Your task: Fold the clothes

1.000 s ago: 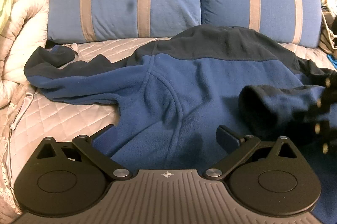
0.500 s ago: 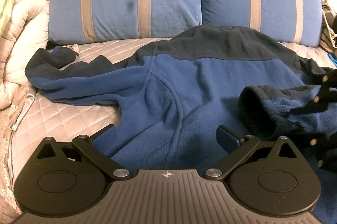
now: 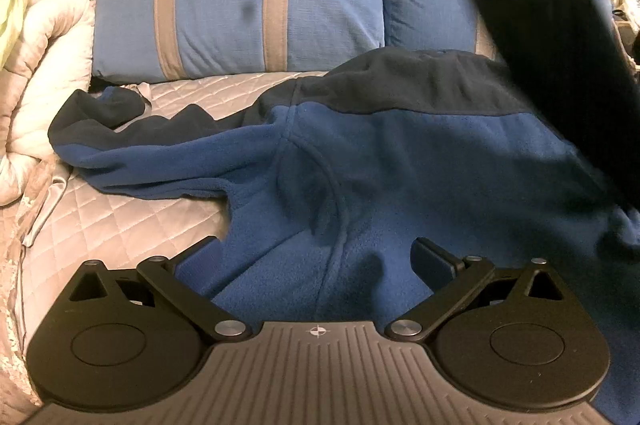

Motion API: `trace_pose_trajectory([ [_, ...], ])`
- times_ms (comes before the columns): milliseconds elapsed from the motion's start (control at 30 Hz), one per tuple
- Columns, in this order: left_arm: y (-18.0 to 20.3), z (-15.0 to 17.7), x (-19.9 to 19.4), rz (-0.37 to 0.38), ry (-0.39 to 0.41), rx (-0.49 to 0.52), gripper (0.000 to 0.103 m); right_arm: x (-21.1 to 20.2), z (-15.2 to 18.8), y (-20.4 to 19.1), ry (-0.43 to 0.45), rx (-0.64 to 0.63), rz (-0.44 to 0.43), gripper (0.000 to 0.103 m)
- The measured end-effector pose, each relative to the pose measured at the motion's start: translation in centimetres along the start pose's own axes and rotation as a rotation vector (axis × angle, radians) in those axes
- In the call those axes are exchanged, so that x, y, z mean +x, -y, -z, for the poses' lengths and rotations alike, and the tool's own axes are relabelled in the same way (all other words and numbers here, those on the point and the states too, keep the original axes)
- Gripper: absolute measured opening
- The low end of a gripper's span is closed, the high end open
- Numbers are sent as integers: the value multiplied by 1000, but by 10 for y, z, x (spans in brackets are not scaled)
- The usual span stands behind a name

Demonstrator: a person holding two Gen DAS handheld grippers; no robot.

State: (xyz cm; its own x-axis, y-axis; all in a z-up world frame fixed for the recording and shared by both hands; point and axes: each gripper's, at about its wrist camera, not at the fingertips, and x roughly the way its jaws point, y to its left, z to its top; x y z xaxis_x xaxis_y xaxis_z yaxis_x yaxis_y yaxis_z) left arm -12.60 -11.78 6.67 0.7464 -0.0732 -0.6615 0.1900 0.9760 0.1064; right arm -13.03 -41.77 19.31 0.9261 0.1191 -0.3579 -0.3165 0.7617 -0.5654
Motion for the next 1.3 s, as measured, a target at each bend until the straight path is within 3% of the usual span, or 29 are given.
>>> trace_pose_trajectory([
  [100,0,0,0,-1,-1,0,102,-32,-19,97,112,116,233,8],
  [200,0,0,-1,-2,2,-1,102,-76,-8,187,153,197,474,9],
  [333,1,-1,-1,-12,7,7,102,-127,59,272,68,293,718,9],
  [400,1,-1,-1,-14,7,11,102,-142,121,297,-48,363,780,9],
  [600,4,-2,-2,-23,4,21,102,-168,320,302,-389,671,860,9],
  [767,6,-3,0,-31,-3,34,102,-186,420,265,-479,947,893,9],
  [900,5,-3,0,-31,-5,34,102,-204,446,248,-434,1085,896,9],
  [1100,4,-3,-1,-27,-3,31,102,-199,447,247,-465,1109,884,13],
  [1133,3,-3,-1,-26,-3,30,102,-199,443,249,-472,1109,882,21],
  [1200,3,-3,-1,-25,-3,29,102,-198,433,248,-498,1086,910,64],
  [1233,3,-3,-1,-24,-2,28,102,-200,426,246,-499,1059,938,92],
  [1267,3,-3,-1,-23,-2,27,102,-201,418,244,-484,1021,970,103],
  [1300,2,-3,-1,-22,-2,27,102,-204,410,242,-454,990,987,103],
])
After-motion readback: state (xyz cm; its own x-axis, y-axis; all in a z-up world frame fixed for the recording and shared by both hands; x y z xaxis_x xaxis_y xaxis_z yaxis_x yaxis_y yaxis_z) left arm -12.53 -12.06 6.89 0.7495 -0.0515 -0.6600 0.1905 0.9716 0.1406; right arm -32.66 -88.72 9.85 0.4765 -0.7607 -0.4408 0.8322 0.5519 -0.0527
